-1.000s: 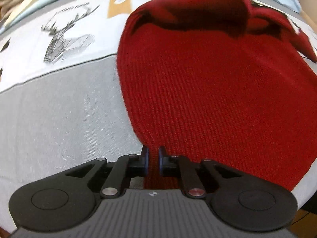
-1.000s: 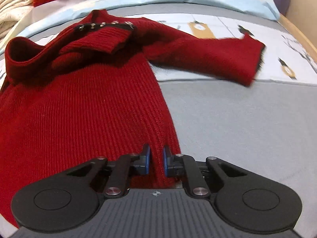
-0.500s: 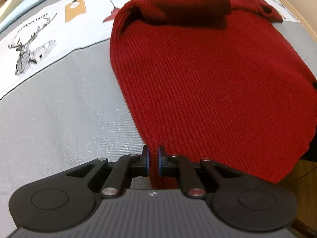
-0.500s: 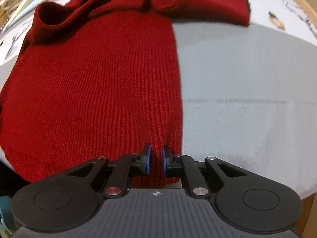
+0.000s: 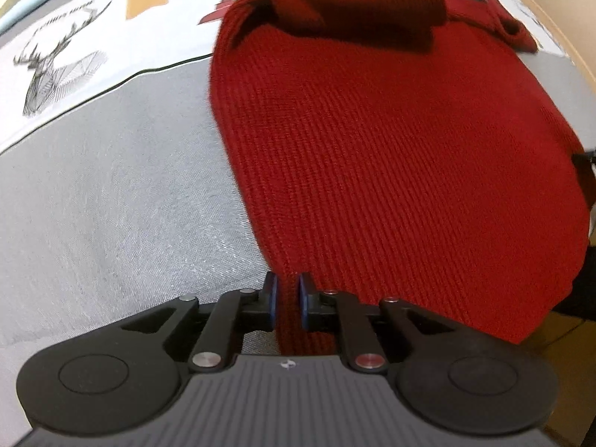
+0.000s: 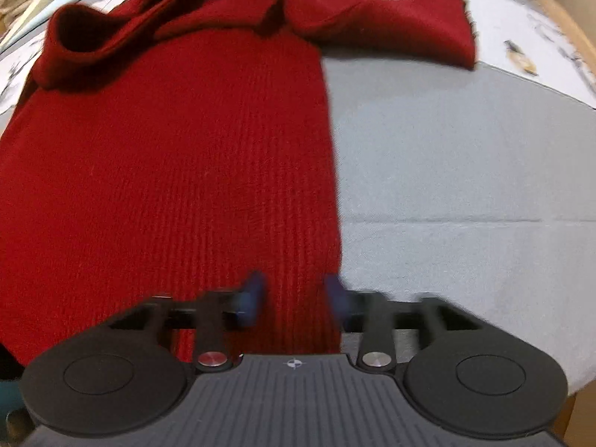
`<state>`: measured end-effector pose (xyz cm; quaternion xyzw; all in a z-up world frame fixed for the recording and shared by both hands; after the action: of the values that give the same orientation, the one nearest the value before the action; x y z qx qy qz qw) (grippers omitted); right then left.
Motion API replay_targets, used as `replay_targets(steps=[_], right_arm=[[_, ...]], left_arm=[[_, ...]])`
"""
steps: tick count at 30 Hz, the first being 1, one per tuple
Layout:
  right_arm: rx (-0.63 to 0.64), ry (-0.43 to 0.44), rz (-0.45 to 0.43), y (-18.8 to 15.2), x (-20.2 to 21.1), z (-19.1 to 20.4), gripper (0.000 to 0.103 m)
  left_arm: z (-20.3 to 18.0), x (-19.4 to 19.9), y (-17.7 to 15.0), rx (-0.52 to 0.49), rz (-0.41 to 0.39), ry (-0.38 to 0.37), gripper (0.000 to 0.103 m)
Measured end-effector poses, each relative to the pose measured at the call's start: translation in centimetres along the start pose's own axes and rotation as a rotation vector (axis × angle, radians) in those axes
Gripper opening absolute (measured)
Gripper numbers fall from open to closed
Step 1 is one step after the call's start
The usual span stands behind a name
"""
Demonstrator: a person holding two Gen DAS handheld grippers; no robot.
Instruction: Fold small clothes
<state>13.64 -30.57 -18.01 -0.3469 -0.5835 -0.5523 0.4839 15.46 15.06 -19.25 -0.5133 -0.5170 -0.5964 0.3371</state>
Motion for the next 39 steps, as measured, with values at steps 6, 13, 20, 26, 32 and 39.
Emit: replay_targets(steps=[6,13,20,26,32,39], right_arm=[[0.057,0.057,-0.021,-1.0,1.5,0.4,0.012],[0.131,0.052,0.003,-3.1,2.1,0.6,0.017],[0.091,0.034,-0.215,0.1,6.1,1.2,0.029],[0.032,0.074,-0.368,4.5,8.1,2.5,0.029],[0.001,0.098,-0.376,7.3,6.0,3.9,0.029],[-0.084,0.053,-0.346,10.7,2.6,2.5,0.035]], left_arm=[[-0.8,0.4,-1.4,-0.095,0.038,0.005,0.006],[-1.6,2.1,-1.8,-0.126,0.045,0.036,0.01],[-4.1,8.2,5.2,-0.001,-0.33,-0.076,0.014],[-9.2,6.7,10.3,-0.112,-0.401,-0.057,0.027],[-12.1,4.0,15.7,0.004,-0.347,-0.154,0.062],[-10.8,0.7,18.5,0.021,-0.27,-0.033,0.0]])
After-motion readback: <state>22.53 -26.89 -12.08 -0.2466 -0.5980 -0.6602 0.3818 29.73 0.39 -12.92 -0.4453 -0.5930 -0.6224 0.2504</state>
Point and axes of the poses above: each gripper's, at about its wrist camera, not at the fingertips, and x roughly against the way its jaws point, z to its left, y to its top, the point moved 7 cm from there along -x, roughly the way its jaws point
